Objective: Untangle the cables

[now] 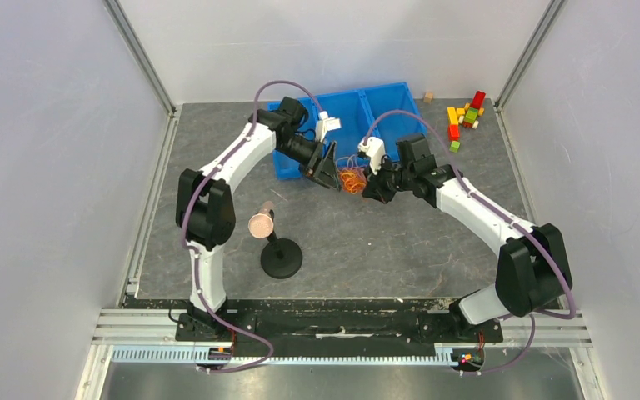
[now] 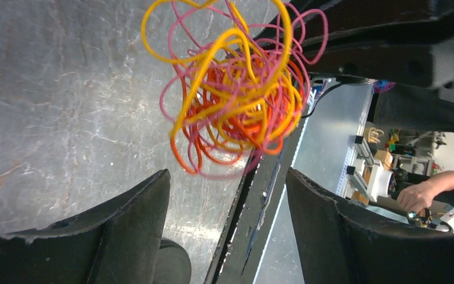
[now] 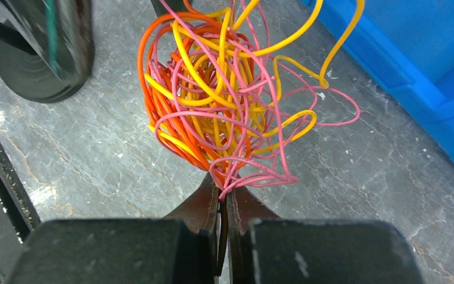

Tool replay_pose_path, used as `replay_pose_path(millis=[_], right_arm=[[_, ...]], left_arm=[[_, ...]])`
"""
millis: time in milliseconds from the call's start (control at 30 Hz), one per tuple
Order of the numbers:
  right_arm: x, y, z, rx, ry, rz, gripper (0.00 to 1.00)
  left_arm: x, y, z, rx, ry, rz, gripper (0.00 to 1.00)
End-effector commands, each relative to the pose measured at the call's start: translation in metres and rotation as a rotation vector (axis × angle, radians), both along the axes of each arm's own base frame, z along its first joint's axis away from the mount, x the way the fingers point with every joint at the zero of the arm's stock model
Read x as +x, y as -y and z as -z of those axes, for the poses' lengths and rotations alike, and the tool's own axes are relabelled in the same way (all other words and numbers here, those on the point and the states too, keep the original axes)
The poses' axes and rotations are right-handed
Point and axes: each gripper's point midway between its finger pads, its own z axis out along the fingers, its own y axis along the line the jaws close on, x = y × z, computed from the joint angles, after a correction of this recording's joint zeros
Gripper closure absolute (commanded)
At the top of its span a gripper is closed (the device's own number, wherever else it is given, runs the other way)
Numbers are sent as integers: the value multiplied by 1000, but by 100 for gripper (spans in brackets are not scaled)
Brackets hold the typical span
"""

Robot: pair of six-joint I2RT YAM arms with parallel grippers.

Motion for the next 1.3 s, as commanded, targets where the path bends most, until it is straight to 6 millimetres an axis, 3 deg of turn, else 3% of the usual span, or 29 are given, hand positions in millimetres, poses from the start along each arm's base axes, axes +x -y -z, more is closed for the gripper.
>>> replay_pose_path(millis=[0,267,333,400,433,667,733,767,800,900,933,967,1133,1267], right_arm=[[-11,-15,-17,71,29,-60,100],[-28,-16,-11,71,8,-93,100],[-33,-12,-5,54,2,-94,100],[-38,-4,2,18,-3,-92,100],[-39,2,7,-4,-9,-79,100],[-54,53,30,-47,-95,-11,100],[-57,61,31,-35,-96,-9,100],[-59,60,28,-25,-81,-24,100],[-60,56,23,-1,-64,-44,100],[-56,42,5,79,-36,-75,100],[-55,37,0,96,-36,-93,100],[-55,32,-5,103,-33,-117,100],[-57,14,-14,88,0,-186,100],[-51,10,-24,88,43,-197,100]], left_arm=[[-7,14,10,-31,-17,27,22],[-7,27,5,-103,-46,-18,27],[-7,28,3,-122,-27,-35,46],[-8,28,1,-137,-19,-40,92],[-8,26,-1,-141,-16,-44,98],[20,2,-21,-184,61,-155,98],[16,2,-24,-196,64,-132,98],[12,4,-22,-191,56,-116,90],[8,8,-20,-187,49,-106,72],[3,19,-13,-159,43,-102,44],[3,23,-12,-145,39,-112,28],[3,28,-11,-143,34,-118,22],[1,46,-9,-146,-29,-130,20],[-16,59,6,-139,-114,-94,19]])
